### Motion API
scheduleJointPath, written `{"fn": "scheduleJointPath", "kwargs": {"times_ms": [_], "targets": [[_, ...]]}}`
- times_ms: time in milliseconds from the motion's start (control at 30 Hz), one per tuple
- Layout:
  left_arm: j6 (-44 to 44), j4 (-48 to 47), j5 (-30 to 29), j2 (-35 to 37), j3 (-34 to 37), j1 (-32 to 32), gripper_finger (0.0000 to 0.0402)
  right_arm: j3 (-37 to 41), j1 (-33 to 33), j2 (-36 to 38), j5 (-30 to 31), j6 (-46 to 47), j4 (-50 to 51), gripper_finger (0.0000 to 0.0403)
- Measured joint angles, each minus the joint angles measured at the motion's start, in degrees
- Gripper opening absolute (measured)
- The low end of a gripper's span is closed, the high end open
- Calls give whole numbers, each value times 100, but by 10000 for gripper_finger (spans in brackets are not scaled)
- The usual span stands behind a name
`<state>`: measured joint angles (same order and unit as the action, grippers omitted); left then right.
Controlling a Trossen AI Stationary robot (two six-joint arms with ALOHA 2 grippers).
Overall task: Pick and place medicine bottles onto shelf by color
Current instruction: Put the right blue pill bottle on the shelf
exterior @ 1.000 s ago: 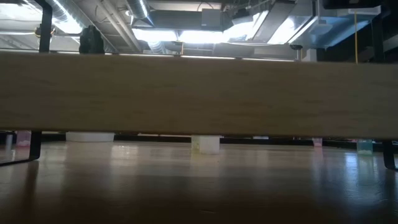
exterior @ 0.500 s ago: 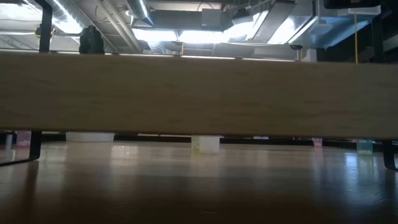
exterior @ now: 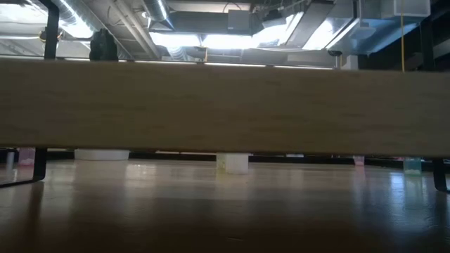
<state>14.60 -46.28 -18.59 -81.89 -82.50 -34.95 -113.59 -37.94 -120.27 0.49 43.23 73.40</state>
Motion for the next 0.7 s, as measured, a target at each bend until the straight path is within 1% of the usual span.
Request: {"fn": "scheduleJointPath", "kwargs": {"times_ms": [133,400,500,700], "targets": [[134,-1,-294,0,0,147,231,-451,76,0,413,8,329,223],[722,-302,-310,52,4,546,231,-1620,501,4,1482,-1,1456,223],[784,-431,-306,91,4,641,231,-1889,730,7,1502,-161,1695,223],[892,-477,-310,306,4,708,231,-2089,1282,15,1445,-733,1660,223]]}}
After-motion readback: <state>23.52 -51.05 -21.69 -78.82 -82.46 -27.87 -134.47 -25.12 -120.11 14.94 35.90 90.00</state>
